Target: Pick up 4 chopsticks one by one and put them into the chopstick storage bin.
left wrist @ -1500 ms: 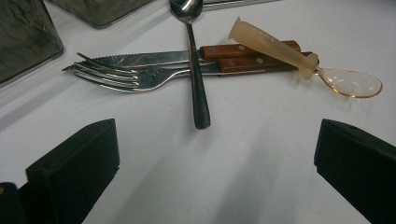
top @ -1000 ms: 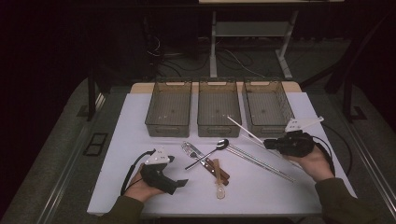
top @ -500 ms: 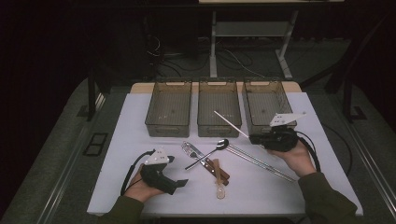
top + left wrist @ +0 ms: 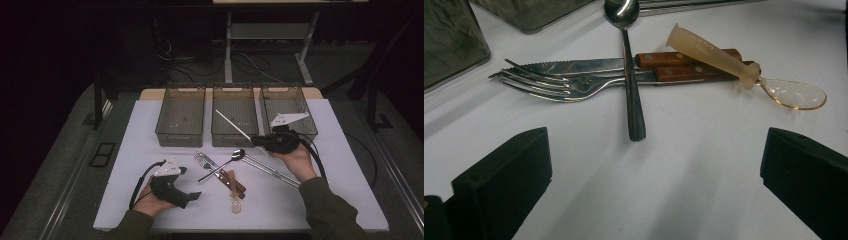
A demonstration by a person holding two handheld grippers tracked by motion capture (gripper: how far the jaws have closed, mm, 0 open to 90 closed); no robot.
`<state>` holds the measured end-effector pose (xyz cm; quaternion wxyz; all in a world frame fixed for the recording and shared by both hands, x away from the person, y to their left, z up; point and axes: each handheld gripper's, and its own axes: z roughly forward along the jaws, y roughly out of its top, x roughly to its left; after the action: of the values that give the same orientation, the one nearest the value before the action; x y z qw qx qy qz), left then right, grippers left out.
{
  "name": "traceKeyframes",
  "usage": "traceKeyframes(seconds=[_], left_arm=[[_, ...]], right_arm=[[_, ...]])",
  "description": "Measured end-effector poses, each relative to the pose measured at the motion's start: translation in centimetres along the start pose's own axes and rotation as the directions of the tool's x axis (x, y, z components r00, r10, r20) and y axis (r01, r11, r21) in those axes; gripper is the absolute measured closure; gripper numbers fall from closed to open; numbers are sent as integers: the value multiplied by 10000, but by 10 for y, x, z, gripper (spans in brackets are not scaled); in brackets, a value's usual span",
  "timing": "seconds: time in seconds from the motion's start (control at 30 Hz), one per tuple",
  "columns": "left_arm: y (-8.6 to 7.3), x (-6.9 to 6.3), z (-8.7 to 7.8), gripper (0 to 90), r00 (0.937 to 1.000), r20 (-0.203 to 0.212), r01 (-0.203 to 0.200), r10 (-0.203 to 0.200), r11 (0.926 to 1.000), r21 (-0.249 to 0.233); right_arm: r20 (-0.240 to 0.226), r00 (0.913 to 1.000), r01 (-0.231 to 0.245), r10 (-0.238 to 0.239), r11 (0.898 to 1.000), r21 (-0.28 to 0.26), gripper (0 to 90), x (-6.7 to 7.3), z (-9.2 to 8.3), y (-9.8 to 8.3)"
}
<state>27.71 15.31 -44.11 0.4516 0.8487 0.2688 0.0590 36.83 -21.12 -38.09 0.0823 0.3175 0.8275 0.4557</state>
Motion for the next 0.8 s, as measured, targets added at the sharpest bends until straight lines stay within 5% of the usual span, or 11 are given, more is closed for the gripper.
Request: traceKeyframes(seconds=[0.8], left_arm=[[0,1,-1,0,10000,-3,53,-53,10000,-58]], right_arm=[[543,9984,-154,156,9999,-44,844,16,60,64]])
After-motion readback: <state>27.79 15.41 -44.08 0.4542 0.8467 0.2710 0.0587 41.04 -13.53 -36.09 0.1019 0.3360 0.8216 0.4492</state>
